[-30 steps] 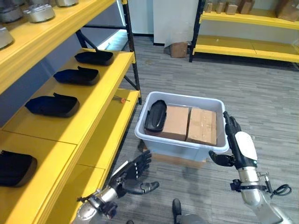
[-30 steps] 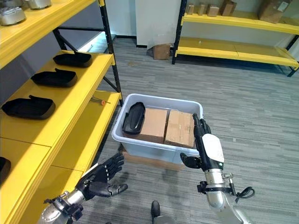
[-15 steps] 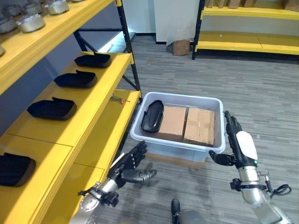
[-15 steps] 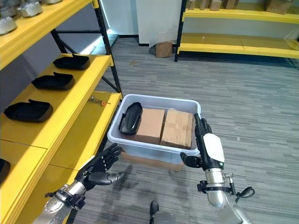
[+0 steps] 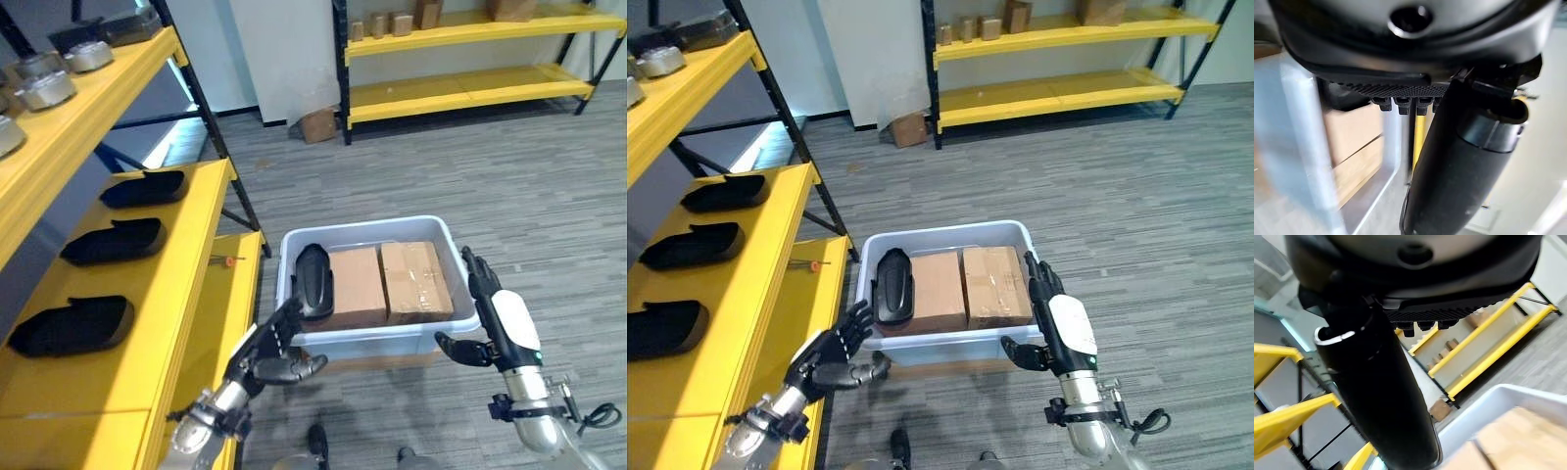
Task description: Move parts from the plastic box to the shelf.
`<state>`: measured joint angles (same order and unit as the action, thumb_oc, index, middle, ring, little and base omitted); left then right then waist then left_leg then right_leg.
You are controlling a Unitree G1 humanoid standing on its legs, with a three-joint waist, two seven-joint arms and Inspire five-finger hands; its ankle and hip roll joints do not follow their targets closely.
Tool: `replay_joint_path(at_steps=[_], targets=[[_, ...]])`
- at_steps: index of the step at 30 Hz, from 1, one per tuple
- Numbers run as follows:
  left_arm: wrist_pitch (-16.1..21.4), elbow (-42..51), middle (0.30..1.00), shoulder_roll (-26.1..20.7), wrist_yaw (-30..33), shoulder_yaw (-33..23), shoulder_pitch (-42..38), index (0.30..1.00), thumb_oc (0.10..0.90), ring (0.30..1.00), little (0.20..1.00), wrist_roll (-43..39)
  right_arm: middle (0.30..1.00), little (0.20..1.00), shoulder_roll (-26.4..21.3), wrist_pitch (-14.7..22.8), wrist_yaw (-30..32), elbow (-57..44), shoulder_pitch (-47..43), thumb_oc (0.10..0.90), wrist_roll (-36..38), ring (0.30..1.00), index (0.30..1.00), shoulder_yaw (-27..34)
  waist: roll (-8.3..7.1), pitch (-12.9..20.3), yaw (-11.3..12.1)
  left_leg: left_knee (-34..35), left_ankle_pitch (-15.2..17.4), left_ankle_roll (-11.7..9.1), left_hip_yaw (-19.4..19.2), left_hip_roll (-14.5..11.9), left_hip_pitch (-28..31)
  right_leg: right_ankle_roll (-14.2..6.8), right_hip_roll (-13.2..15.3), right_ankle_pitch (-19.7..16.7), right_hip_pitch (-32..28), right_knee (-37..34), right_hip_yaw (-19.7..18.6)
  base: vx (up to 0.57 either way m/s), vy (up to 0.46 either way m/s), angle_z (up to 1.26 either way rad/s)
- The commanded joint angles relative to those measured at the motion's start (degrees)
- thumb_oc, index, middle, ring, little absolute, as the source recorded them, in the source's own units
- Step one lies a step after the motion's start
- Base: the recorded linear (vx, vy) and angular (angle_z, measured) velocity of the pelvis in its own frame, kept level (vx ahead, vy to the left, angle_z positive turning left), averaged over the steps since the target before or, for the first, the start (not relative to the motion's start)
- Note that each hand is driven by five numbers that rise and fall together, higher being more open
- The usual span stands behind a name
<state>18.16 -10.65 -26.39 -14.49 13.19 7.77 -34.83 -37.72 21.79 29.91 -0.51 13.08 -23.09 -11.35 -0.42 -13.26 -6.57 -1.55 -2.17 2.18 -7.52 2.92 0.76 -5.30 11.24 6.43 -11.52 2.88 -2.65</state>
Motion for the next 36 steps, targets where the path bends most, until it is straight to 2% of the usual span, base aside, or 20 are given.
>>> replay_joint_path(at_steps=[1, 3, 4, 5, 6, 7, 9, 10, 12, 14, 19, 22, 25, 31, 36], targets=[[5.3, 5.1, 1.0, -2.8, 4.4, -3.7, -1.6, 1.0, 0.9, 1.0, 1.0, 1.6, 1.0, 1.0, -1.2, 3.0, 1.3, -3.1, -9.1, 0.9, 0.1, 1.0, 1.0, 2.1, 0.7, 3.3, 3.2, 1.7, 3.3, -1.2, 1.9, -2.3, -2.6, 1.1, -6.7, 1.6, -0.6, 0.0, 5.7, 0.45, 0.268, 0.14], [3.8, 6.7, 1.0, -2.7, 2.5, -4.3, -1.0, 1.0, 0.9, 1.0, 1.0, 2.7, 1.0, 1.0, -0.1, 1.0, 0.5, -5.6, -9.9, 0.9, -1.1, 1.0, 1.0, 2.4, 0.48, 3.5, 3.9, 1.4, 4.2, 0.4, 2.6, -1.8, -1.5, 0.5, -5.8, 2.4, 2.1, 5.5, 6.8, 0.32, 0.22, 0.52], [3.8, 6.7, 1.0, -2.7, 2.5, -4.3, -1.0, 1.0, 0.9, 1.0, 1.0, 2.7, 1.0, 1.0, -0.1, 1.0, 0.5, -5.6, -9.9, 0.9, -1.1, 1.0, 1.0, 2.4, 0.48, 3.5, 3.9, 1.4, 4.2, 0.4, 2.6, -1.8, -1.5, 0.5, -5.8, 2.4, 2.1, 5.5, 6.8, 0.26, 0.209, 0.7], [3.1, 8.3, 1.0, -3.5, 0.9, -4.4, 0.1, 1.0, 0.9, 1.0, 1.0, 2.1, 1.0, 1.0, 1.0, 0.1, -0.4, -5.3, -10.4, 0.9, -1.8, 1.0, 1.0, 2.5, -0.13, 3.8, 4.8, 1.4, 5.3, 2.6, 1.9, -0.6, -1.2, -1.2, -4.3, -0.1, 4.5, 15.9, 8.5, 0.22, 0.173, 0.6], [2.7, 9.0, 1.0, -3.6, 1.4, -4.6, 0.6, 1.0, 0.9, 1.0, 1.0, 3.7, 1.0, 1.0, 1.4, 0.3, -0.7, -4.7, -10.6, 0.9, -2.7, 1.0, 1.0, 2.1, 0.04, 3.4, 4.9, 1.5, 5.8, 3.4, 2.0, -0.3, -0.4, -1.5, -4.3, -3.2, 8.5, 23.1, 8.7, 0.28, 0.13, 0.27], [2.8, 9.2, 1.0, -4.0, 0.9, -4.2, 0.3, 1.0, 0.9, 1.0, 1.0, 2.6, 1.0, 1.0, 1.0, 1.3, -1.5, -4.6, -11.3, 0.9, -3.3, 1.0, 1.0, 1.2, 0.31, 2.7, 4.8, 1.4, 6.1, 3.3, 2.7, -0.1, 0.2, -0.9, -4.9, -2.6, 13.4, 22.3, 8.5, 0.11, -0.043, 0.36], [2.4, 9.8, 1.0, -4.7, 0.2, -4.2, -0.2, 1.0, 0.9, 1.0, 1.0, 2.9, 1.0, 1.0, 0.1, 1.3, -3.5, -5.3, -12.3, 0.9, -3.4, 1.0, 1.0, 0.7, 0.83, 2.0, 4.4, 1.8, 6.0, 2.5, 3.4, -0.7, 1.2, -0.7, -5.1, -1.5, 14.1, 15.9, 8.3, 0.06, -0.163, 0.44], [2.9, 9.6, 1.0, -5.2, 0.8, -3.9, -0.4, 1.0, 0.9, 1.0, 1.0, 3.6, 1.0, 1.0, -0.9, 1.1, -4.3, -6.1, -13.0, 0.9, -3.2, 1.0, 1.0, 0.3, 0.4, 1.6, 4.4, 2.4, 6.1, 2.2, 3.7, -0.9, 1.9, -1.6, -4.4, -4.2, 14.7, 10.7, 7.7, 0.04, -0.215, 0.4], [3.2, 9.9, 1.0, -5.9, 1.8, -4.0, 0.2, 1.0, 0.9, 1.0, 1.0, 2.2, 1.0, 1.0, -1.8, 0.8, -5.7, -6.8, -13.8, 0.9, -3.5, 1.0, 1.0, -0.8, 0.03, 1.0, 4.1, 4.0, 6.7, 1.9, 4.2, -1.7, 4.0, -3.1, -4.0, -7.8, 16.4, 7.1, 6.3, 0.05, -0.221, 0.42], [3.0, 10.4, 1.0, -6.3, 0.8, -4.3, 0.7, 1.0, 0.9, 1.0, 1.0, 0.8, 1.0, 1.0, -3.0, 1.2, -6.8, -6.8, -13.6, 0.9, -3.9, 1.0, 1.0, -0.9, -0.5, 1.4, 4.4, 5.3, 6.5, 1.4, 4.9, -2.2, 4.7, -3.4, -5.1, -6.7, 14.6, 3.8, 5.7, 0.04, -0.246, 0.15], [1.7, 11.5, 1.0, -6.4, -1.1, -2.5, 0.7, 1.0, 0.9, 1.0, 1.0, 0.3, 1.0, 1.0, -8.3, 2.3, -10.6, -5.8, -16.0, 0.9, -5.5, 1.0, 1.0, -3.7, -2.18, 2.4, 6.3, 6.5, 5.3, -0.7, 6.8, -3.6, 4.6, -2.6, -5.8, -6.2, 9.0, -2.5, 7.6, 0.01, -0.216, -0.15], [0.9, 12.2, 1.0, -7.1, -2.4, -2.1, 1.9, 1.0, 0.9, 1.0, 1.0, -0.4, 1.0, 1.0, -13.1, 3.3, -16.8, -7.3, -16.7, 0.9, -3.7, 1.0, 1.0, -3.9, -2.77, 2.7, 7.1, 6.5, 5.2, -1.7, 7.6, -4.5, 4.6, -1.7, -6.0, -5.1, 6.6, -3.9, 8.6, 0.01, -0.218, 0.36], [0.4, 12.4, 1.0, -7.9, -2.6, -2.3, 2.3, 1.0, 0.9, 1.0, 1.0, -0.6, 1.0, 1.0, -16.2, 5.9, -21.7, -7.0, -17.7, 0.9, -3.9, 1.0, 1.0, -5.1, -3.1, 2.8, 7.9, 6.5, 4.8, -2.5, 8.5, -5.1, 4.4, -1.2, -6.3, -4.4, 5.4, -4.3, 9.0, 0.01, -0.172, 0.26], [-0.2, 12.6, 1.0, -8.7, -2.4, -2.0, 2.3, 1.0, 0.9, 1.0, 1.0, -0.7, 1.0, 1.0, -18.6, 8.1, -25.4, -6.3, -20.6, 0.9, -4.3, 1.0, 1.0, -8.3, -3.3, 2.7, 8.9, 6.5, 4.2, -3.3, 9.4, -6.0, 4.2, -0.5, -6.8, -3.3, 4.8, -3.9, 9.7, 0.03, -0.118, 0.08], [-0.6, 12.7, 1.0, -9.8, -2.2, -0.9, 1.4, 1.0, 0.9, 1.0, 1.0, -1.1, 1.0, 1.0, -21.1, 11.5, -27.1, -2.4, -25.1, 0.9, -8.5, 1.0, 1.0, -13.9, -3.36, 1.1, 10.4, 4.6, 3.1, -4.3, 10.6, -7.4, 1.7, 1.4, -8.0, -0.6, 6.3, 0.0, 11.3, -0.02, -0.176, 0.05]])
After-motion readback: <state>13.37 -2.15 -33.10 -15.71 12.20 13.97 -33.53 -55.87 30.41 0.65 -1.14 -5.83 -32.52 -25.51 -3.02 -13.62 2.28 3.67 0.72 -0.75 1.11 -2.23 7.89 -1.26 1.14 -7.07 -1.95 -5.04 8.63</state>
